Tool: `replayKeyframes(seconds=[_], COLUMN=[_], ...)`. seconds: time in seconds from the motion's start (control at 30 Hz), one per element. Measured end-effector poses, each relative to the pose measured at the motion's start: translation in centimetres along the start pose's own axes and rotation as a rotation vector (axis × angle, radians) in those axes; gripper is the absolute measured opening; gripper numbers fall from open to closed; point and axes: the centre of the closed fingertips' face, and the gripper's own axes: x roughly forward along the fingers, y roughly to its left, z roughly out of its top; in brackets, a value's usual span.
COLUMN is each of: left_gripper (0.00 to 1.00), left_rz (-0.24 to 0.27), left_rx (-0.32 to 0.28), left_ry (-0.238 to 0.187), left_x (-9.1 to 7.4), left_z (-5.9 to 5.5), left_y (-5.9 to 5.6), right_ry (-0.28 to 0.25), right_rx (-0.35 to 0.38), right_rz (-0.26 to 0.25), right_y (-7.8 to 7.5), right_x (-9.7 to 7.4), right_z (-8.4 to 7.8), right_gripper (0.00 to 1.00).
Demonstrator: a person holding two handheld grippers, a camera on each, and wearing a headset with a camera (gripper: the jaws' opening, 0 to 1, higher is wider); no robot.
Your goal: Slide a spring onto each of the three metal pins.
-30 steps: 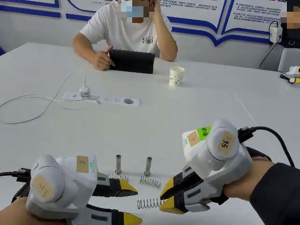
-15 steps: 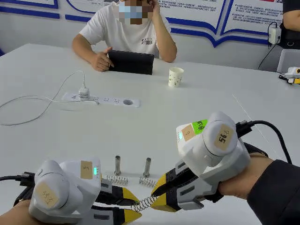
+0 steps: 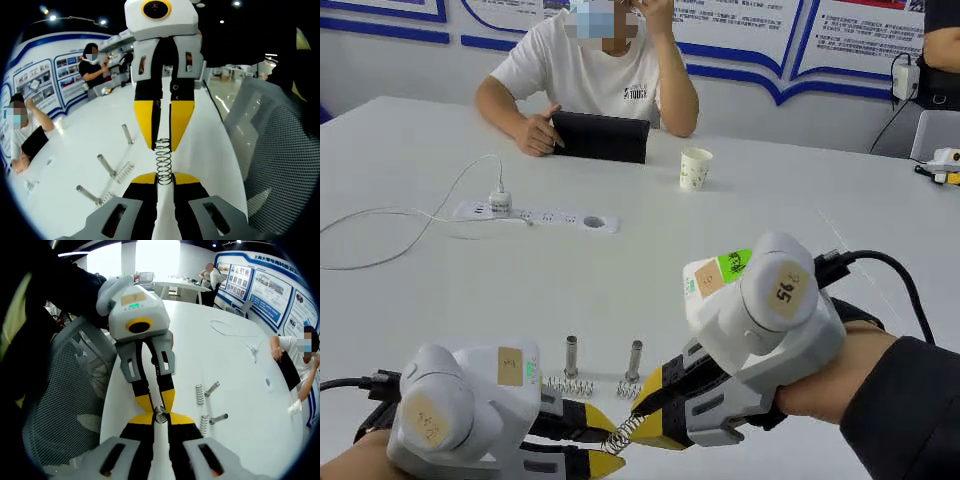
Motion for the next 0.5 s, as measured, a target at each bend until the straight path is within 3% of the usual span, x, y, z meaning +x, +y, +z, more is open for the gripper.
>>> replayKeyframes(seconds=[0.5], left_gripper=[0.12], left_rz=[-0.012], left_rx=[0.006], left_ry=[0.000], left_x=[0.64], left_z=[0.27], left_y=[-0.32], right_ry=[0.038], right_rx=[-0.027], right_rz=[0.014], right_y=[0.18], right_x=[0.16], right_z=[0.24], right_gripper=[0.11])
